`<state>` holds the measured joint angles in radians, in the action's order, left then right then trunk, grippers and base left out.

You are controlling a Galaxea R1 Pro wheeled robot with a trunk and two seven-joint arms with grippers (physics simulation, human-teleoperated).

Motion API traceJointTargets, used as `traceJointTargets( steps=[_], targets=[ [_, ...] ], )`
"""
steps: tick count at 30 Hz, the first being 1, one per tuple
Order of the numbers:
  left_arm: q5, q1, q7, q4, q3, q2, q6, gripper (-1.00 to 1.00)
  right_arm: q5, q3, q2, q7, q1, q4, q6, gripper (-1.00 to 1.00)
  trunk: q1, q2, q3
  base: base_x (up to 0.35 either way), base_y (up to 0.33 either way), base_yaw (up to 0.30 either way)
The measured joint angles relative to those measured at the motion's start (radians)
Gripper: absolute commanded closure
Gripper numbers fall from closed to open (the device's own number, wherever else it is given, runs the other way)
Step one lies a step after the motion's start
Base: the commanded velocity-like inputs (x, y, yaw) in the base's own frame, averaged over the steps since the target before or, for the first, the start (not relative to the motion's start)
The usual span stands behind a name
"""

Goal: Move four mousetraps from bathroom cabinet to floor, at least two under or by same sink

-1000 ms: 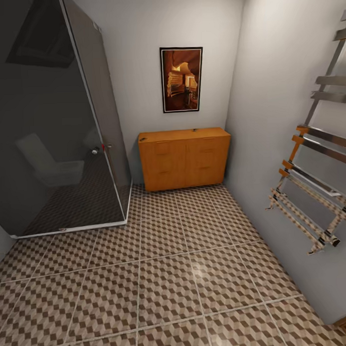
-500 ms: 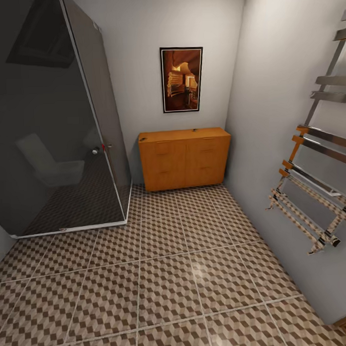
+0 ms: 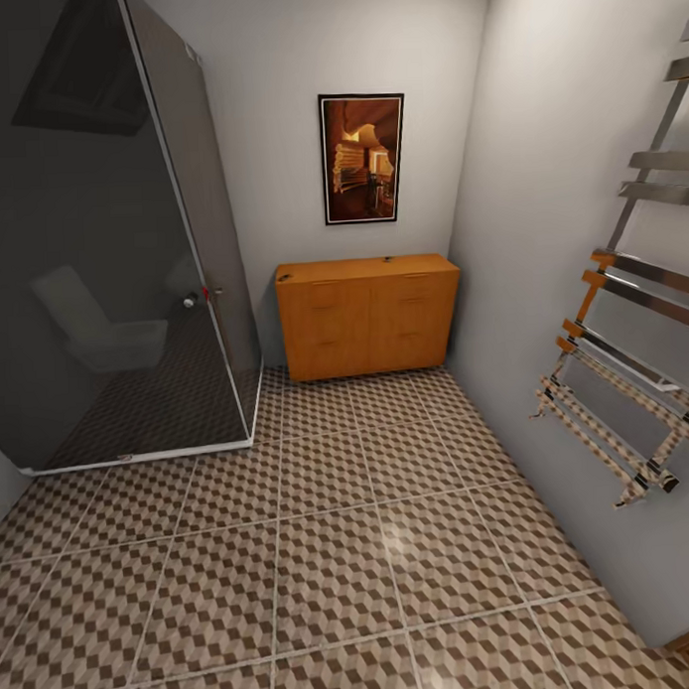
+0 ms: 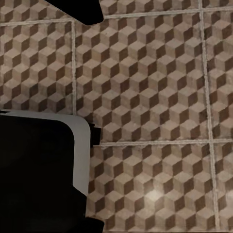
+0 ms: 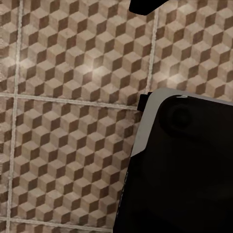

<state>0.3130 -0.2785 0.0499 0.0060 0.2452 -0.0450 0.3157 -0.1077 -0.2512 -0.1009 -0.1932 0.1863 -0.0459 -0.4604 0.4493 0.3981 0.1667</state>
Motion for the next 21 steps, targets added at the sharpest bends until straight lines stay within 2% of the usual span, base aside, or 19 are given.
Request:
traceJointTargets(
  steps=[9, 13, 21],
  targets=[
    [0.0, 0.0, 0.0, -0.127, -0.001, 0.0, -0.001, -1.0, -0.003, 0.0, 0.004, -0.002, 0.0, -0.011, 0.001, -1.0, 0.0, 0.0, 0.0, 0.248, 0.0, 0.0],
    [0.0, 0.0, 0.0, -0.139, 0.001, -0.001, 0.0, -1.0, -0.002, 0.0, 0.004, -0.002, 0.0, -0.012, 0.001, -1.0, 0.0, 0.0, 0.0, 0.28, 0.0, 0.0],
    [0.0, 0.0, 0.0, -0.124, 0.004, -0.007, 0.001, -1.0, -0.001, 0.0, 0.005, -0.002, 0.0, -0.013, 0.001, -1.0, 0.0, 0.0, 0.0, 0.148, 0.0, 0.0]
  ],
)
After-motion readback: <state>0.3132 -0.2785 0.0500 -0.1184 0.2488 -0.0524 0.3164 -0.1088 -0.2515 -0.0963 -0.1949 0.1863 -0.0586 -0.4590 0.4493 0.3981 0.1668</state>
